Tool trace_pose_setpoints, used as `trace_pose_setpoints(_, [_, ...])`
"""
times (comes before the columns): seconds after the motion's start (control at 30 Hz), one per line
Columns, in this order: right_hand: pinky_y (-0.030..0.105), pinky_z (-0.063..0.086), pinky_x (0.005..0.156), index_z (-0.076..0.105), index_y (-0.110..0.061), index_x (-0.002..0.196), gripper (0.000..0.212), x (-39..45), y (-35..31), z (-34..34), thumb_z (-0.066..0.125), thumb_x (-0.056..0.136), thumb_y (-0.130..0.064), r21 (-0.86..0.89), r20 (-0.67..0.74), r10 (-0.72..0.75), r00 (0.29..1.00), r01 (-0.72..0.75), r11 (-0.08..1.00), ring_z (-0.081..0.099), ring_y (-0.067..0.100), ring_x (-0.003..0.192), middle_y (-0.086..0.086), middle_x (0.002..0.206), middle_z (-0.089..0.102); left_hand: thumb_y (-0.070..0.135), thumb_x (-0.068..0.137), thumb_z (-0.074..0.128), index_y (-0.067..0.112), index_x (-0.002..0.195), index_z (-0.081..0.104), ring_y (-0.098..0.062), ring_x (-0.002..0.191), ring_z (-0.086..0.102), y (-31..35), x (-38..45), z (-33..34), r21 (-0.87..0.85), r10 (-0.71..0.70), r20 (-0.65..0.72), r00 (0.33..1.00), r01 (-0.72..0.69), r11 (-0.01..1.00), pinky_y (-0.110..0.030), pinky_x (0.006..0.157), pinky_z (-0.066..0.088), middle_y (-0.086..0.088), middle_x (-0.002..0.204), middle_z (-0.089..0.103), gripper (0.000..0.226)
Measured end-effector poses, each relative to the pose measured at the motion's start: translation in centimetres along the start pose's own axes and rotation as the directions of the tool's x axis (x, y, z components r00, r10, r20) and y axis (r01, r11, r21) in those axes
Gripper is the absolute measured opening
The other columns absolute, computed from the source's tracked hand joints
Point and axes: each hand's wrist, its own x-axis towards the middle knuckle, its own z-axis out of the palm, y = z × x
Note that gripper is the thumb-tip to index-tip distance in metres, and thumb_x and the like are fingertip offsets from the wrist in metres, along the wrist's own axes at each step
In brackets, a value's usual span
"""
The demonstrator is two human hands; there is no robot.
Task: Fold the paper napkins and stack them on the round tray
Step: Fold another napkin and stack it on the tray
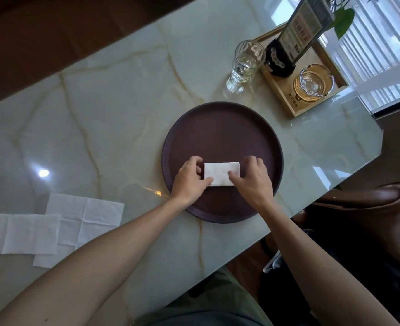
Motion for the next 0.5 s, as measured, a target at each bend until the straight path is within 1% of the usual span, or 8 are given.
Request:
trace_pose_setpoints(0.07, [0.041, 0.048, 0.085, 0.049, -0.016, 0.132, 0.064, 0.2, -0.4, -0.2, 0.072, 0.081, -0.046, -0.138, 0.083, -0.153, 0.985, 0.164, 0.977, 0.049, 0.029, 0.117, 0.008, 0.129, 0.051, 0.034, 0.072, 0.083, 0.027, 0.141, 0.044, -0.023, 0.094, 0.068, 0.5, 0.1, -0.3, 0.095, 0.063, 0.110, 0.992, -0.073, 0.993, -0.039, 0.087, 0.055, -0.001, 0.120, 0.057, 0.080])
trace_pose_setpoints(0.1, [0.043, 0.048, 0.091, 0.046, -0.015, 0.139, 0.071, 0.2, -0.5, -0.3, 0.073, 0.080, -0.045, -0.184, 0.103, -0.189, 0.977, 0.206, 0.961, 0.048, 0.031, 0.120, 0.010, 0.133, 0.050, 0.034, 0.072, 0.082, 0.027, 0.146, 0.040, -0.027, 0.099, 0.068, 0.6, 0.1, -0.4, 0.119, 0.069, 0.144, 0.987, -0.087, 0.989, -0.042, 0.089, 0.055, -0.003, 0.125, 0.055, 0.085])
trace_pose_setpoints(0.13, [0.045, 0.048, 0.094, 0.045, -0.015, 0.141, 0.074, 0.2, -0.7, -0.4, 0.073, 0.080, -0.044, -0.201, 0.101, -0.205, 0.973, 0.222, 0.954, 0.048, 0.033, 0.121, 0.012, 0.135, 0.049, 0.033, 0.072, 0.081, 0.027, 0.148, 0.038, -0.028, 0.102, 0.067, 0.7, 0.2, -0.5, 0.123, 0.069, 0.155, 0.986, -0.089, 0.988, -0.044, 0.091, 0.055, -0.003, 0.126, 0.054, 0.088])
trace_pose_setpoints(0.2, [0.045, 0.050, 0.092, 0.046, -0.013, 0.140, 0.071, -0.1, -1.1, -0.5, 0.074, 0.082, -0.041, -0.186, 0.080, -0.223, 0.971, 0.235, 0.954, 0.050, 0.034, 0.119, 0.013, 0.133, 0.049, 0.032, 0.072, 0.082, 0.025, 0.147, 0.039, -0.025, 0.104, 0.067, 0.6, 0.1, -0.9, 0.100, 0.058, 0.138, 0.989, -0.072, 0.992, -0.042, 0.091, 0.055, -0.002, 0.123, 0.055, 0.087])
trace_pose_setpoints(0.3, [0.044, 0.052, 0.085, 0.048, -0.012, 0.136, 0.064, -0.6, -2.4, -0.6, 0.076, 0.084, -0.037, -0.172, 0.094, -0.249, 0.964, 0.262, 0.950, 0.050, 0.034, 0.117, 0.013, 0.131, 0.048, 0.036, 0.074, 0.085, 0.020, 0.141, 0.047, -0.023, 0.100, 0.066, -0.2, -0.5, -2.0, 0.031, 0.013, 0.073, 0.997, -0.015, 0.999, -0.037, 0.090, 0.054, -0.002, 0.115, 0.056, 0.079])
trace_pose_setpoints(0.4, [0.042, 0.051, 0.084, 0.051, -0.012, 0.133, 0.058, -1.0, -4.8, -0.8, 0.075, 0.087, -0.037, -0.160, 0.105, -0.287, 0.952, 0.301, 0.940, 0.050, 0.033, 0.119, 0.012, 0.131, 0.048, 0.039, 0.081, 0.082, 0.015, 0.126, 0.060, -0.023, 0.097, 0.066, -1.6, -1.1, -4.2, -0.063, -0.085, 0.014, 0.996, 0.085, 0.994, -0.032, 0.088, 0.051, -0.004, 0.108, 0.063, 0.056])
trace_pose_setpoints(0.47, [0.040, 0.049, 0.084, 0.051, -0.013, 0.134, 0.057, -1.4, -7.4, -0.5, 0.074, 0.088, -0.039, -0.142, 0.126, -0.318, 0.940, 0.335, 0.932, 0.048, 0.030, 0.124, 0.010, 0.133, 0.048, 0.038, 0.083, 0.080, 0.015, 0.113, 0.067, -0.022, 0.096, 0.068, -3.0, -1.8, -6.4, -0.152, -0.172, -0.050, 0.984, 0.163, 0.975, -0.029, 0.083, 0.049, -0.001, 0.096, 0.068, 0.041])
trace_pose_setpoints(0.5, [0.039, 0.048, 0.084, 0.051, -0.013, 0.134, 0.057, -1.5, -8.9, -0.3, 0.073, 0.089, -0.038, -0.134, 0.146, -0.340, 0.929, 0.359, 0.924, 0.047, 0.030, 0.125, 0.010, 0.134, 0.048, 0.038, 0.083, 0.079, 0.015, 0.110, 0.068, -0.022, 0.095, 0.069, -3.9, -2.3, -7.7, -0.194, -0.214, -0.085, 0.973, 0.195, 0.961, -0.026, 0.080, 0.047, 0.002, 0.091, 0.069, 0.037])
